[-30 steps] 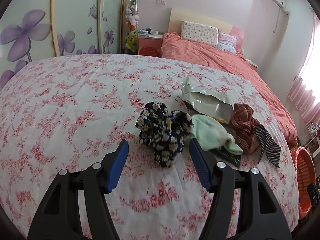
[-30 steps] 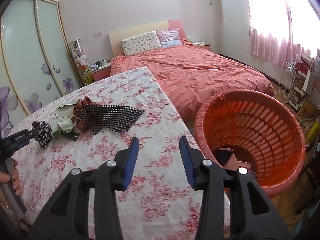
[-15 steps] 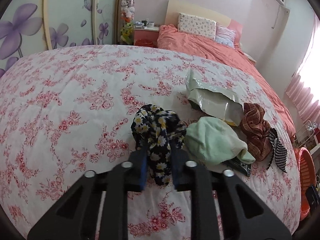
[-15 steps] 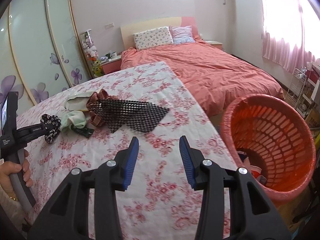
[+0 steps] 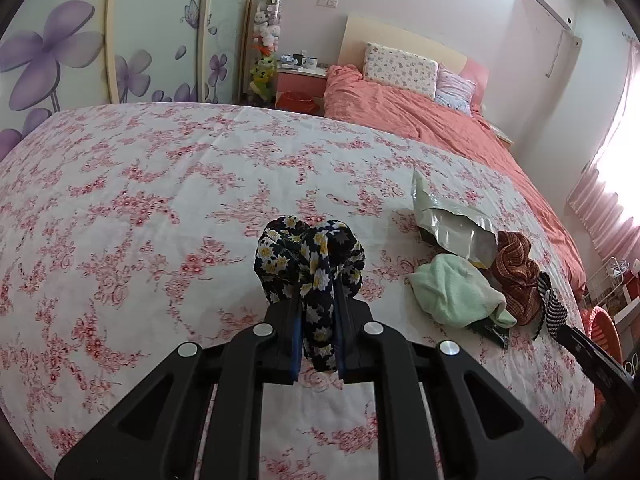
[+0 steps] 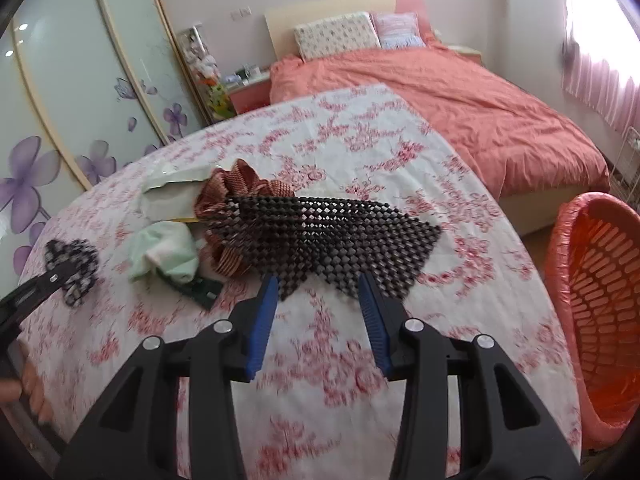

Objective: Collect trash
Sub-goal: 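Grasp the black daisy-print fabric with the left gripper while the right gripper grasps the black mesh pad, then carry the fabric with the left gripper while the right gripper carries the mesh pad over the basket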

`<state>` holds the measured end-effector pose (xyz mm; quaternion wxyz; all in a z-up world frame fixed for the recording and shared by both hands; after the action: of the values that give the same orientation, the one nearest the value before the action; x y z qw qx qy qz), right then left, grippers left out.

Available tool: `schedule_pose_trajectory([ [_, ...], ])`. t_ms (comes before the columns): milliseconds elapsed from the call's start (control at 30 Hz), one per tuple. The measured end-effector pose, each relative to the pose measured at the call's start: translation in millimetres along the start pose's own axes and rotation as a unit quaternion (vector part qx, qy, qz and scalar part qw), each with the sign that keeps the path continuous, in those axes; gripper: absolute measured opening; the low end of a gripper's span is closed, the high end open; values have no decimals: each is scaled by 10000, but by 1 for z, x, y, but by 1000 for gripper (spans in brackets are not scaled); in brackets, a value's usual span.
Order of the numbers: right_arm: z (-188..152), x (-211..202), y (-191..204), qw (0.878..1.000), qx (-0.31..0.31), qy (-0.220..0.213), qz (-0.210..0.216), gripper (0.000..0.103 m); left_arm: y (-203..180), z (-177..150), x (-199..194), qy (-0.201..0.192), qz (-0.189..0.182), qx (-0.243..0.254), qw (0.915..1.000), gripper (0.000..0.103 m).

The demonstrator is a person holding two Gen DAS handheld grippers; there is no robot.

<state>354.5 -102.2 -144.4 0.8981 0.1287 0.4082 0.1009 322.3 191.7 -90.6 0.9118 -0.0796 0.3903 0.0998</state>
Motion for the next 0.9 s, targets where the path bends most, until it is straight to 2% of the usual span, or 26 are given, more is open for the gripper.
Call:
schedule_pose_trajectory([
  [300,10,28,-8,9992,60,268,-300,42,-7,-3,-1,42,-115,87,9999,12],
  [333,9,28,-7,9988,-30,294,-395,41,-8,-4,-1,45,-127,94,9999,12],
  [367,8,28,-8,9983,-87,294,-489,33,-8,-4,0,52,-140,98,9998,12],
  [400,8,28,-9,9979,-159,271,-567,31,-10,-5,0,64,-156,99,9998,12],
  [467,7,26,-11,9978,-188,242,-595,19,-13,-6,0,77,-180,108,9997,12],
  [567,7,22,-17,9986,-78,198,-480,7,-17,-9,-2,77,-205,159,9996,12],
  [700,8,15,-19,9995,3,74,-304,6,-22,-10,-6,62,-221,212,9995,12],
  [900,16,-20,-19,9991,67,-380,-161,5,-28,-10,-13,2,-273,283,9992,12],
])
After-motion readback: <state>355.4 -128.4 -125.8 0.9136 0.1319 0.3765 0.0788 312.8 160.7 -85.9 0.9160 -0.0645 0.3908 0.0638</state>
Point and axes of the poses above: each gripper's, at about its wrist camera, not at the fingertips, and x roughly the way its jaws point, y to its left, z to its top, the point moved 9 cm from there along x, roughly the way its jaws point, and after that the axes turned 9 degrees about z, right-handed, at the moved point
